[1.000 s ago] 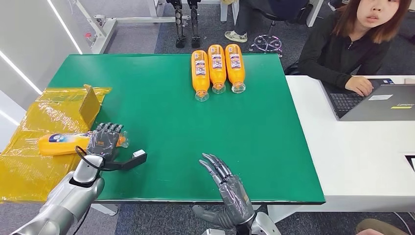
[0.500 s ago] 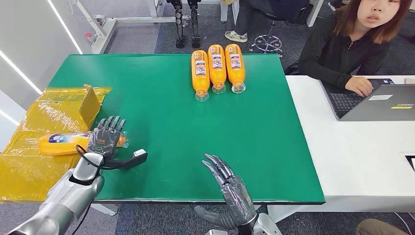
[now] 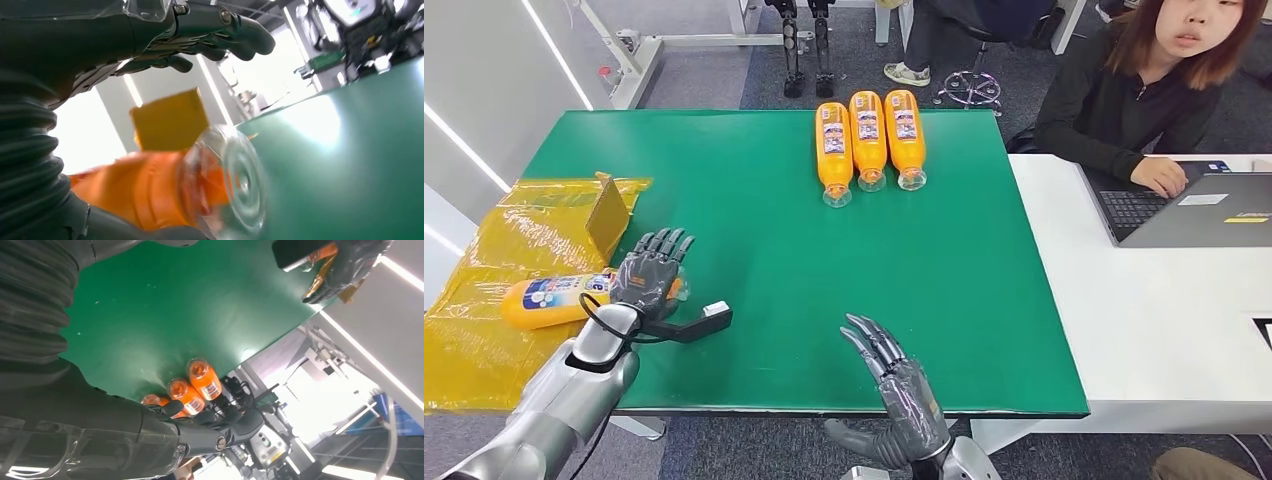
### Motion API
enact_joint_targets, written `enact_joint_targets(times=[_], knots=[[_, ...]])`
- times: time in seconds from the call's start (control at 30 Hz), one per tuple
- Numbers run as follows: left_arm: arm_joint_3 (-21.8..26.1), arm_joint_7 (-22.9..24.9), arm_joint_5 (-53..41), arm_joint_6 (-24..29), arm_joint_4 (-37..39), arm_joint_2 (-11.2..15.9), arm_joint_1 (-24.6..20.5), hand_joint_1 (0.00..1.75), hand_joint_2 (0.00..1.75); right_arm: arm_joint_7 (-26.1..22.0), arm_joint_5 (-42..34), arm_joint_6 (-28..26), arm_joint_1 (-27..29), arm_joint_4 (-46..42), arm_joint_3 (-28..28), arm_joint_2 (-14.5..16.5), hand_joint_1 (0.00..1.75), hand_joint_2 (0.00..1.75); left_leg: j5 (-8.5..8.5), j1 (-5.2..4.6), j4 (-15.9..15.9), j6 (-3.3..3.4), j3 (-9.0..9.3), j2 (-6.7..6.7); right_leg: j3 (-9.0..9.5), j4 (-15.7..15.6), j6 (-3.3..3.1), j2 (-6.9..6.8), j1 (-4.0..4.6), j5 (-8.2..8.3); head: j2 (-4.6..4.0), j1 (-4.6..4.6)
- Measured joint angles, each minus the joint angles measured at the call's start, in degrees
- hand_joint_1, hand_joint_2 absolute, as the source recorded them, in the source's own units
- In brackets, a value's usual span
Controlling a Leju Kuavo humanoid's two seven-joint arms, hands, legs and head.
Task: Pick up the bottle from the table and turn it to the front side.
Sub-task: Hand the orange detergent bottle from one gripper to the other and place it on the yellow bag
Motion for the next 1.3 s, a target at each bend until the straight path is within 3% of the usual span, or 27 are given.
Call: enact_joint_targets(times=[0.33, 0.53, 0.7, 1.17, 1.3], knots=[[4.9, -10.3, 9.5, -8.7, -32.0, 3.3, 13.3, 0.00, 1.75, 0.8, 1.0, -5.2, 3.6, -2.3, -2.5, -0.8, 0.00, 1.75, -0.05, 0.00, 0.0, -0.01, -0.04, 0.05, -0.05, 0.0, 0.01, 0.04, 0.00, -0.03, 0.01, -0.01], [5.0, -16.7, 21.1, -9.6, -44.0, 3.7, 17.6, 0.00, 1.75, 1.3, 1.0, -6.2, 4.8, -4.4, -4.7, -1.4, 0.00, 1.75, -0.03, -0.01, 0.0, 0.00, -0.03, 0.04, -0.04, 0.0, 0.02, 0.02, -0.01, -0.02, 0.01, -0.01], [4.9, -21.8, 33.4, -9.5, -48.5, 0.7, 18.3, 0.00, 1.75, 1.6, 1.1, -5.8, 5.4, -7.2, -7.4, -1.4, 0.00, 1.75, -0.03, -0.02, 0.0, 0.01, -0.01, 0.00, 0.03, 0.0, 0.01, -0.04, -0.02, 0.00, 0.00, 0.01], [4.8, -22.7, 35.6, -9.5, -51.2, -1.2, 18.7, 0.00, 1.75, 1.6, 1.8, -5.8, 5.9, -9.0, -9.4, -1.4, 0.00, 1.75, -0.03, 0.00, 0.0, 0.01, 0.00, 0.00, 0.00, 0.0, 0.00, -0.01, 0.00, 0.01, 0.01, -0.01], [4.9, -26.9, 47.3, -9.8, -53.0, -3.2, 20.4, 0.00, 1.75, 0.8, 0.7, -6.1, 6.4, -10.1, -10.7, -1.4, 0.00, 1.75, -0.03, -0.01, 0.0, 0.01, -0.01, 0.00, 0.01, 0.0, 0.00, -0.02, -0.01, 0.00, 0.01, -0.01]])
